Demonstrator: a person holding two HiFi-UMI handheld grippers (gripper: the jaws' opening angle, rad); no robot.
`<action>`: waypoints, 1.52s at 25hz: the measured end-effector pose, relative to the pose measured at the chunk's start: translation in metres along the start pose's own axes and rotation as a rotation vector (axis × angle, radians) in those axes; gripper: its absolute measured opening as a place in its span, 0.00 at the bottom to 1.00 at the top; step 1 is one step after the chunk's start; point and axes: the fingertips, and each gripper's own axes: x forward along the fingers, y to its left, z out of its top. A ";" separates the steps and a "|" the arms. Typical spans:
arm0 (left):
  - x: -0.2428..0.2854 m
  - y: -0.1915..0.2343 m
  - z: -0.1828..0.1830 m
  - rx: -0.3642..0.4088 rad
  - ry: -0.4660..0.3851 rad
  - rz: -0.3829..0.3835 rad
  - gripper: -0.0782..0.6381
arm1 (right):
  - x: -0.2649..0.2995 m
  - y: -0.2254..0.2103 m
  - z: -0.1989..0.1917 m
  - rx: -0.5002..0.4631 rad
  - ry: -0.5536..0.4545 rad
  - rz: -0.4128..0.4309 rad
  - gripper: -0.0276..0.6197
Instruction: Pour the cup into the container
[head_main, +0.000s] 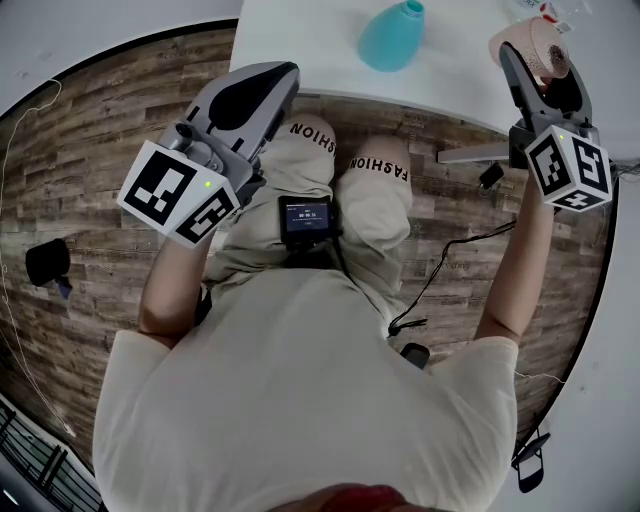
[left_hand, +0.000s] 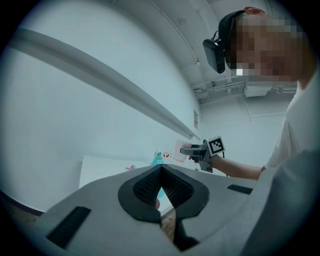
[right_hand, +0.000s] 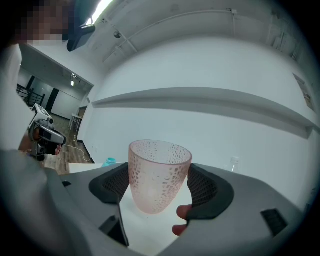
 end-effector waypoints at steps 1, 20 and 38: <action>0.000 0.000 0.000 -0.001 0.001 0.001 0.12 | 0.000 -0.001 -0.001 0.003 0.001 -0.001 0.61; -0.002 0.002 -0.007 -0.008 0.013 0.022 0.12 | -0.004 -0.011 -0.022 0.057 0.024 -0.010 0.61; -0.002 0.003 -0.008 -0.005 0.023 0.024 0.12 | -0.001 -0.020 -0.039 0.065 0.066 -0.036 0.61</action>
